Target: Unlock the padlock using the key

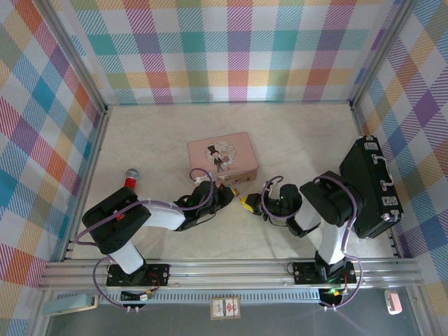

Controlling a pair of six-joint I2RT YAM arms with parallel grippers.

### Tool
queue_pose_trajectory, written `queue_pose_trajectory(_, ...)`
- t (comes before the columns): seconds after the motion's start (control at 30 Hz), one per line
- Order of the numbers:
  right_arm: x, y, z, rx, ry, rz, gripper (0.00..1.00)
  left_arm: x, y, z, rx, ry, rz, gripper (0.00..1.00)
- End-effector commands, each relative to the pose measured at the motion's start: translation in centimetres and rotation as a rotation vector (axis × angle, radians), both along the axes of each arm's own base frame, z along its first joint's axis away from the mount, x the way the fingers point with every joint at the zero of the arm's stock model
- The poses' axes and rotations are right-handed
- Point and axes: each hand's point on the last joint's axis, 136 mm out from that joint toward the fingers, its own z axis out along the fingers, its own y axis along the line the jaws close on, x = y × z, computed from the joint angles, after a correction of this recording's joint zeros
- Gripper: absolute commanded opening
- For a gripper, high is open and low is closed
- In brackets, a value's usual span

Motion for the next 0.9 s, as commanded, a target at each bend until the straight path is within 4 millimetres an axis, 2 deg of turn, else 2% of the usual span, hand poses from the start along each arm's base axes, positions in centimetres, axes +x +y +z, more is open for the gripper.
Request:
queue_pose_trajectory(0.0, 0.5, 0.5, 1.8, 0.042, -0.053, 0.012, 0.0, 1.3, 0.2, 2.4, -0.076, -0.063, 0.041, 0.0)
queue_pose_trajectory(0.33, 0.9, 0.5, 1.8, 0.028, -0.097, 0.013, 0.0, 1.1, 0.1, 2.8, -0.121, -0.056, 0.042, 0.0)
queue_pose_trajectory(0.53, 1.4, 0.1, 1.2, 0.006, -0.122, 0.014, 0.0, 1.0, 0.0, 3.0, -0.129, -0.057, 0.038, 0.0)
queue_pose_trajectory(0.87, 1.9, 0.5, 2.4, 0.019, -0.191, 0.042, 0.0, 1.0, -0.3, 3.5, -0.175, -0.059, 0.031, 0.0)
